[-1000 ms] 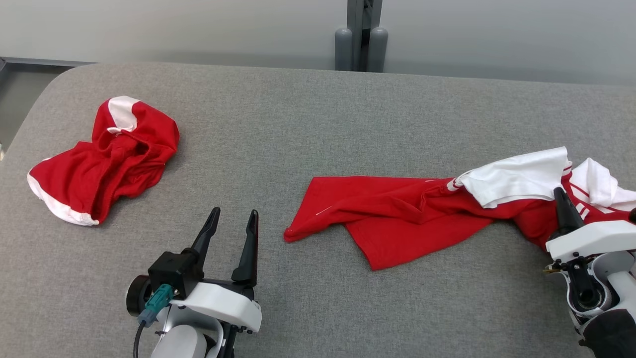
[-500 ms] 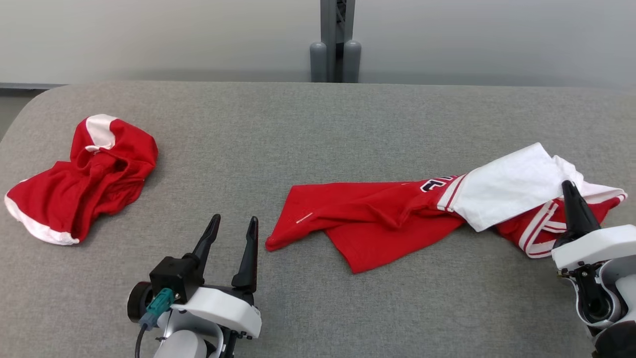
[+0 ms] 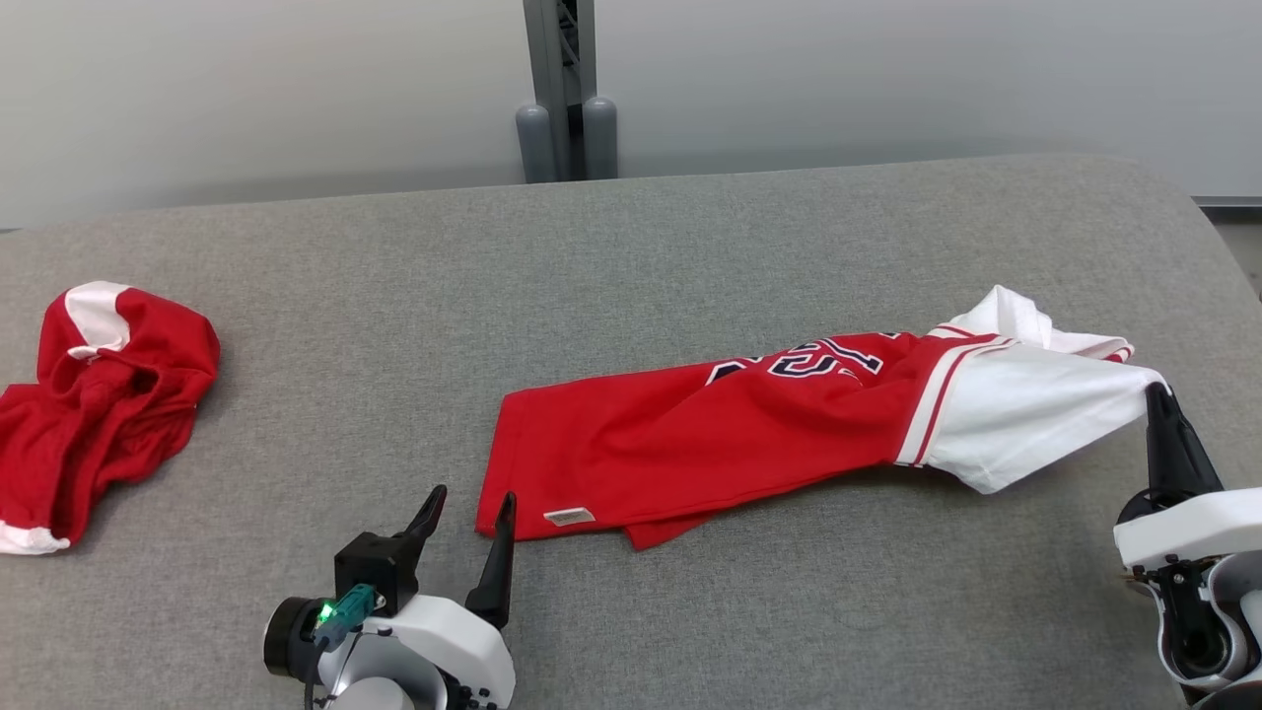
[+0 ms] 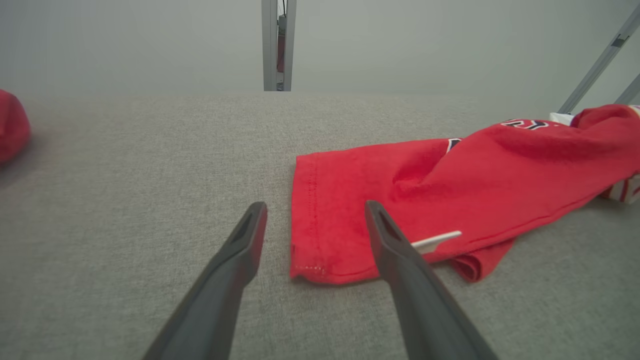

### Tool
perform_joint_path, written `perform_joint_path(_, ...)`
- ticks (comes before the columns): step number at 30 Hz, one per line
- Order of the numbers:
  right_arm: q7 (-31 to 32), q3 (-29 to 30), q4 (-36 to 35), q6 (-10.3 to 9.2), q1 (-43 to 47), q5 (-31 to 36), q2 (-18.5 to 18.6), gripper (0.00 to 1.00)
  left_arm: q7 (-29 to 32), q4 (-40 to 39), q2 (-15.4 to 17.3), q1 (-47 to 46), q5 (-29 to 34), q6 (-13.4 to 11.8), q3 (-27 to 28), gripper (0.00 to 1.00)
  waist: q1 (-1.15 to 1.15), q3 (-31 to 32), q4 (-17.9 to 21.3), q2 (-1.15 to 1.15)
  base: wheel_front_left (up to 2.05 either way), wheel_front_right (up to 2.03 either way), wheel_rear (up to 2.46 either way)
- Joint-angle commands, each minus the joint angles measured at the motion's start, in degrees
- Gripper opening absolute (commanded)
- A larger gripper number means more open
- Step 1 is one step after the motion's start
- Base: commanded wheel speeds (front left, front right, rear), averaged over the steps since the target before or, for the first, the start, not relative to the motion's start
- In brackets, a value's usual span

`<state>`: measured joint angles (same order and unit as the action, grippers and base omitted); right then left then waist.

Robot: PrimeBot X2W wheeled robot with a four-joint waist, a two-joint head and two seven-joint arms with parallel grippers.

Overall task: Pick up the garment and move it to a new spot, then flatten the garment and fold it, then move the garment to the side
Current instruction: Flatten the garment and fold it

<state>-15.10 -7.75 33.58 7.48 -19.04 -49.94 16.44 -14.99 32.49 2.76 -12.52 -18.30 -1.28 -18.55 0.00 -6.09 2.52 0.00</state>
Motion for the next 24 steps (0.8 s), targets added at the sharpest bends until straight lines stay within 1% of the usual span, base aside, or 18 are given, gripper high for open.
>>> perform_joint_path(1,-0.12,0.54,-0.01,0.03,0.84,0.49,-0.06,0.0,-0.19,0.66,0.25,-1.27,-0.1,-0.39,0.05,1.0,0.0,-0.03,0.48,0.0,0.0,0.0,0.0)
perform_joint_path(7,0.04,0.94,-0.09,0.03,0.9,1.51,-1.3,0.0,-0.19,3.45,0.25,-1.87,-1.41,-1.01,-0.02,1.0,0.0,-0.01,1.0,0.0,0.0,0.0,0.0)
perform_joint_path(10,0.18,0.55,-0.41,0.03,0.94,1.92,-1.77,0.0,-0.19,4.92,0.22,-1.96,-4.54,-0.38,0.02,1.0,0.0,-0.01,0.81,0.0,0.0,0.0,0.0)
perform_joint_path(12,0.17,0.49,-0.49,0.03,0.93,2.09,-1.88,0.0,-0.19,5.62,0.22,-2.19,-5.29,-0.18,-0.24,1.0,0.0,-0.01,0.74,0.0,0.0,0.0,0.0)
perform_joint_path(17,0.37,0.25,-0.64,0.03,0.68,2.4,-2.16,0.0,-0.19,9.13,0.2,-3.39,-12.3,1.49,-1.72,1.0,0.0,-0.04,0.53,0.0,0.0,0.0,0.0)
perform_joint_path(24,0.63,-0.07,-0.81,0.03,-0.28,2.76,-2.21,0.0,-0.19,14.45,0.22,-7.01,-20.78,3.06,-6.96,1.0,0.0,-0.61,0.98,0.0,0.0,0.0,0.0)
